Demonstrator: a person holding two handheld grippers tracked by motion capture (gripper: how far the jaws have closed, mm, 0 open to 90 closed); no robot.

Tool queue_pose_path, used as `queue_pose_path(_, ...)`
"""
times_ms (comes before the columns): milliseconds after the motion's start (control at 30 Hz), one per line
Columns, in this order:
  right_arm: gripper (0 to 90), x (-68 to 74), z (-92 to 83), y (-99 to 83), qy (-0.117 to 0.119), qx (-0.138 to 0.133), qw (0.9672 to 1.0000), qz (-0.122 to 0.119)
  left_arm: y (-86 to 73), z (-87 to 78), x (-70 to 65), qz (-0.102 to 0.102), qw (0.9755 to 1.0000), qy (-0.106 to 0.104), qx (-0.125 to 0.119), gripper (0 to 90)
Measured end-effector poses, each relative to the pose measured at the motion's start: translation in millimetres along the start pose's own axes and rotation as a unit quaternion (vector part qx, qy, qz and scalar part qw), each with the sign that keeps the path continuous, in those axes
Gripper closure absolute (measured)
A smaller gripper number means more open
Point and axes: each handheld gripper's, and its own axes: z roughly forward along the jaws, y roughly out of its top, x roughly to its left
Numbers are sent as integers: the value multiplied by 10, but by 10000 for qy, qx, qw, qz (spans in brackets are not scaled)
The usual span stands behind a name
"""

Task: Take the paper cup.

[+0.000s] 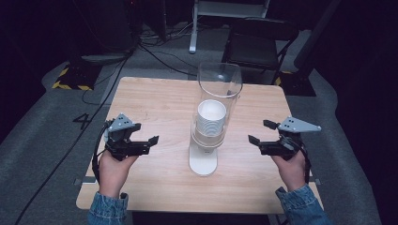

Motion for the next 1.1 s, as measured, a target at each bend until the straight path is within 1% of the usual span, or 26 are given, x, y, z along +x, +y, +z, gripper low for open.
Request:
queue_pose_path(133, 159, 81, 80, 0, 155, 96, 9998, -57, -5, -2, -11, -5, 10000, -16, 11, 191)
queue_pose_path(200, 158, 128, 127, 2, 282, 121, 9995, -85, -9, -6, -7, 26, 10000, -16, 24, 191)
queue_pose_path(233, 157, 153, 151, 3, 349, 131, 9993, -91, -14, -8, -8, 7, 10000, -14, 22, 192)
queue_pose_path(467, 156, 321, 301, 11, 771, 235, 9966, -193, -38, -30, -5, -32, 10000, 16, 5, 191)
queue_pose_path(633, 152, 440, 453, -2, 1077, 335, 9933, -266, -49, 19, -25, -22, 10000, 9, 82, 191)
queue_pose_path(700, 148, 486, 512, -11, 1247, 395, 9910, -283, -49, 42, -34, 34, 9999, -2, 123, 191)
queue_pose_path(767, 131, 529, 567, -23, 1393, 421, 9888, -321, -52, 61, -43, 23, 9999, -20, 150, 191)
queue_pose_path(867, 96, 590, 647, -33, 1499, 429, 9871, -375, -57, 71, -35, 65, 9998, -3, 177, 191)
queue_pose_path(933, 87, 629, 697, -32, 1531, 381, 9866, -423, -63, 82, -40, 18, 9998, -20, 196, 191)
queue_pose_path(1000, 80, 663, 750, -31, 1601, 293, 9856, -457, -66, 87, -40, 40, 9998, -7, 207, 191)
queue_pose_path(1100, 66, 702, 842, -35, 1634, 196, 9846, -584, -78, 95, -37, -6, 9998, -19, 209, 191)
